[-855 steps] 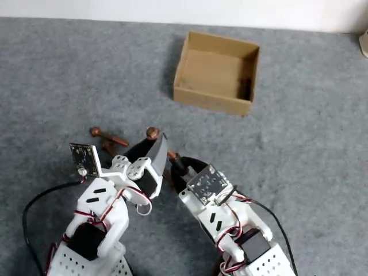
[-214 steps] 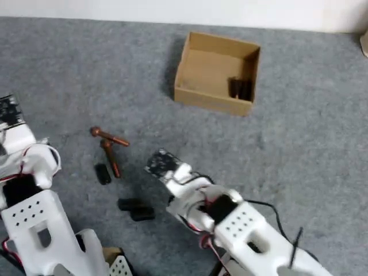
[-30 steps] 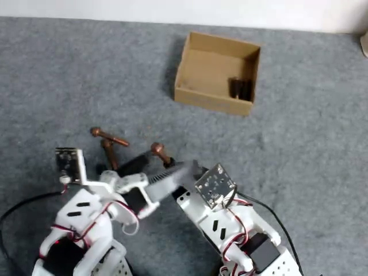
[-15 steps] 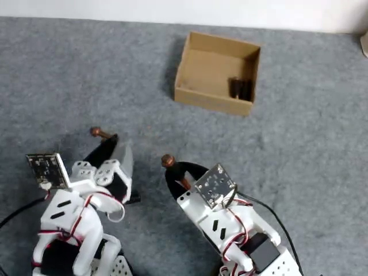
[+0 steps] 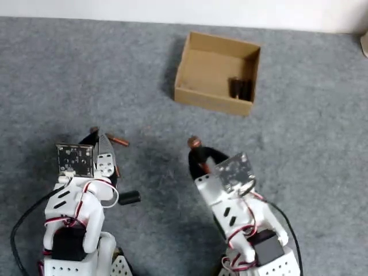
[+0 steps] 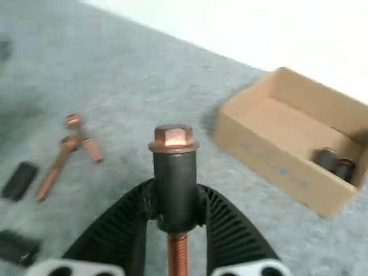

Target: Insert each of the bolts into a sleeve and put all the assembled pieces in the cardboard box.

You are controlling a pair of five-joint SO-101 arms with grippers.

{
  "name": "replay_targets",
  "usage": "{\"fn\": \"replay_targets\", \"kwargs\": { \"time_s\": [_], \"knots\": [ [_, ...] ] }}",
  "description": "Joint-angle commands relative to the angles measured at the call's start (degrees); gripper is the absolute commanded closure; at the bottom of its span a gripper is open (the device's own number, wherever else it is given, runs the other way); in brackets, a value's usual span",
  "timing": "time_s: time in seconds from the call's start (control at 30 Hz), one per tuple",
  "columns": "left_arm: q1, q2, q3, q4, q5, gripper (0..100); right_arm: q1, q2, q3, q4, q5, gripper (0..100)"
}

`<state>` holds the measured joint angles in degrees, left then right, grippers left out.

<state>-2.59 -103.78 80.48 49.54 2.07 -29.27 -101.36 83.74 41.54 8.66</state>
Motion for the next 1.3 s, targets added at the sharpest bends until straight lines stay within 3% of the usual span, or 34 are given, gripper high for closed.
{"fn": "replay_targets", "kwargs": {
  "time_s": [0.0,0.17,0.47,0.6,0.83,1.27],
  "knots": [
    [1.0,0.1,-0.2,-1.3,-0.4,99,3.0,9.5,-5.4,-4.4,3.4,99.4],
    [0.0,7.0,-0.4,-5.5,-0.5,99,6.6,34.9,-23.1,-5.8,5.2,99.4],
    [-4.1,46.6,-6.5,-25.3,-0.1,99,16.7,84.1,-68.2,-7.4,5.1,99.4],
    [-5.0,56.4,-10.8,-27.7,2.3,99,19.4,105.5,-88.2,-2.1,4.8,99.4],
    [-4.6,58.4,-11.9,-27.8,2.3,99,21.8,132.6,-120.6,11.6,4.7,99.4],
    [-4.5,58.4,-11.9,-27.8,2.4,99,21.0,153.4,-157.5,31.7,4.7,96.0]
  ]
}}
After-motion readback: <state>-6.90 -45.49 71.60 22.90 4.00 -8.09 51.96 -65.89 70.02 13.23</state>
